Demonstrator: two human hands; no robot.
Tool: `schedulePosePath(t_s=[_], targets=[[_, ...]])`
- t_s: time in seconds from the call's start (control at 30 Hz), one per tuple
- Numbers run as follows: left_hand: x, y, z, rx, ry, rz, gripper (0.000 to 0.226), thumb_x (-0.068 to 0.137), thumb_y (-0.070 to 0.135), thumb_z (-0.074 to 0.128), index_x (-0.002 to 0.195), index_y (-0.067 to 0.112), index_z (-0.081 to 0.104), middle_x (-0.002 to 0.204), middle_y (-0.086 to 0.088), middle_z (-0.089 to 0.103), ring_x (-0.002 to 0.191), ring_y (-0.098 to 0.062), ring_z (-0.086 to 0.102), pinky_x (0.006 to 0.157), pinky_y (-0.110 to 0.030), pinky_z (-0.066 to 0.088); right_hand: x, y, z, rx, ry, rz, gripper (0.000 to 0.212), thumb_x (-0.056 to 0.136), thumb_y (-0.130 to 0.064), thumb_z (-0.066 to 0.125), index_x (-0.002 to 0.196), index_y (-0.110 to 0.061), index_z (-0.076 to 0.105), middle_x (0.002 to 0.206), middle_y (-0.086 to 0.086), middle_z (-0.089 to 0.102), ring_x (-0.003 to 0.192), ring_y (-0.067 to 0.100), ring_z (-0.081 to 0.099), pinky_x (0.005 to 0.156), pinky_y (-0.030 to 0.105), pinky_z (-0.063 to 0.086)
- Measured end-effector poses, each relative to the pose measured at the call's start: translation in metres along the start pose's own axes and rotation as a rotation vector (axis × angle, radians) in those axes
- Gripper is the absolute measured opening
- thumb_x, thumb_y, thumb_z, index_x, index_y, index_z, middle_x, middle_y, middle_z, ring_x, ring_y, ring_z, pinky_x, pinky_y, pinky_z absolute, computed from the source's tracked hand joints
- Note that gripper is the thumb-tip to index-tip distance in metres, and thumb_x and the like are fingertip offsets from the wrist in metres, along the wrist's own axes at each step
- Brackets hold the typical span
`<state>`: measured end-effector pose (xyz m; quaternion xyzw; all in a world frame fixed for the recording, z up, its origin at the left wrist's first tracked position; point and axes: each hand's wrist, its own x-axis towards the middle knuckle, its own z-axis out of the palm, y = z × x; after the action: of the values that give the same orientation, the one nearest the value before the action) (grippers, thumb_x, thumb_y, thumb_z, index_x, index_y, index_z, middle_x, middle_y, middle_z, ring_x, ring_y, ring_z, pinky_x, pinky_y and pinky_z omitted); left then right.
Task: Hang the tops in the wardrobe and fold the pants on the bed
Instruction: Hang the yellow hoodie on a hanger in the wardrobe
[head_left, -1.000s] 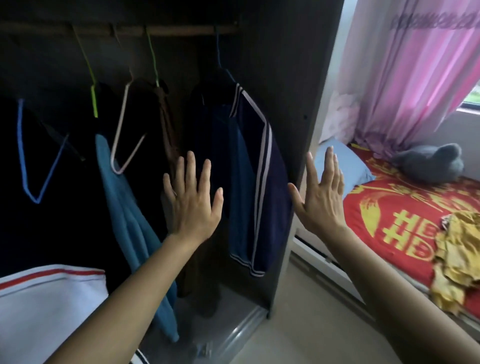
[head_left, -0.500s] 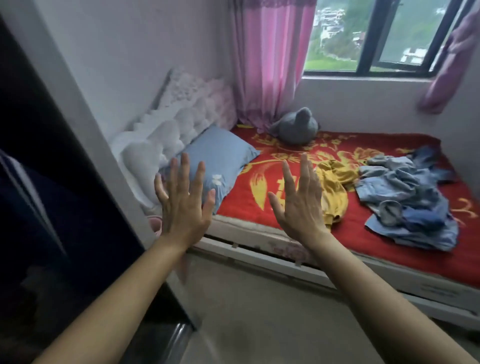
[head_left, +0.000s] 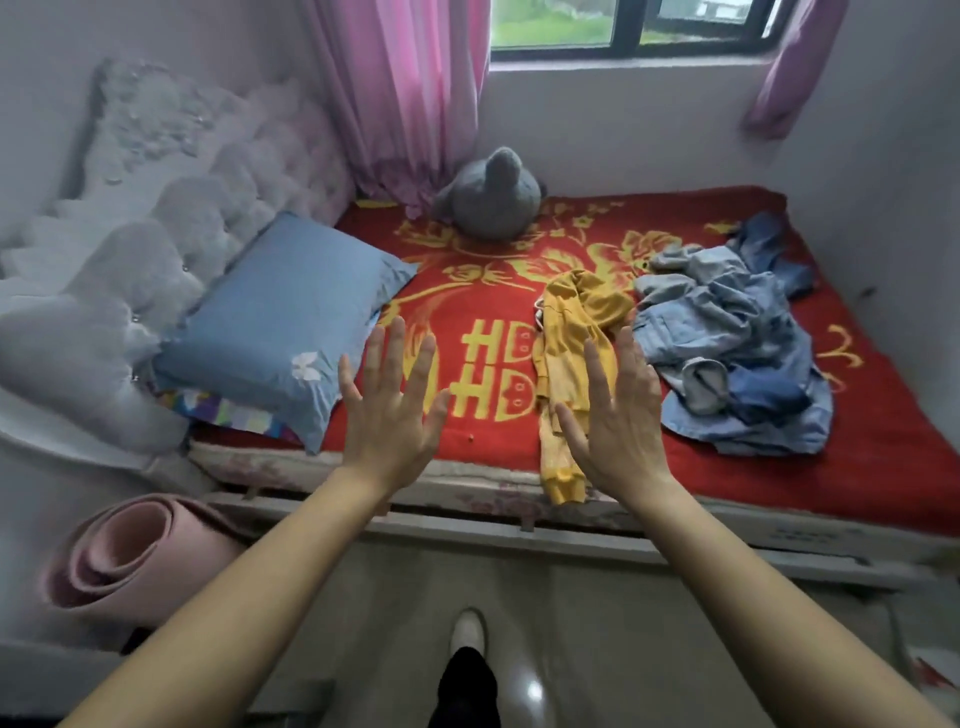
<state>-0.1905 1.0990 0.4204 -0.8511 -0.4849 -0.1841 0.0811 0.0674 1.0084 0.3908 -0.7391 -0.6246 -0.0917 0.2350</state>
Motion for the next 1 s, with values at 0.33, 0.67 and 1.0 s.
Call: schedulePosePath(t_s=[0.33,0.67,1.0], targets=[[0.221,-0.006,0.118,-0.057,-0.195,0.085,0.068,0.096,0.054,0.028,0.156,0.023,0.016,0.164,-0.012,0.001,0.151,-0.031,0.002,0.115,-0.062,0.005,0.147,0.112,0.068,-0.122,-0.106,0.244,0.088,0.089,-0.044,0.062,0.158,-0.015,0.015,0.163,0.024,0.002,0.147,0.043,0.015,0.115,0.060,0.022],[0.310,0.073,0.246,0.013,-0.559,0.053,0.067,0.100,0.055,0.022,0.157,0.025,0.004,0.164,-0.007,-0.005,0.151,-0.026,-0.006,0.117,-0.057,0.004,0.158,0.265,0.129,-0.048,-0.247,0.579,0.083,0.093,-0.044,0.056,0.158,-0.018,0.012,0.163,0.022,-0.004,0.148,0.042,0.010,0.118,0.058,0.020],[0.304,0.128,0.383,-0.137,-0.886,-0.291,0.064,0.101,0.053,0.029,0.155,0.021,0.019,0.163,-0.009,0.013,0.149,-0.028,0.010,0.115,-0.056,0.015,0.183,0.349,0.277,0.165,-0.645,0.662,0.085,0.097,-0.046,0.050,0.159,-0.020,-0.002,0.163,0.020,-0.006,0.150,0.039,0.007,0.120,0.051,0.016]])
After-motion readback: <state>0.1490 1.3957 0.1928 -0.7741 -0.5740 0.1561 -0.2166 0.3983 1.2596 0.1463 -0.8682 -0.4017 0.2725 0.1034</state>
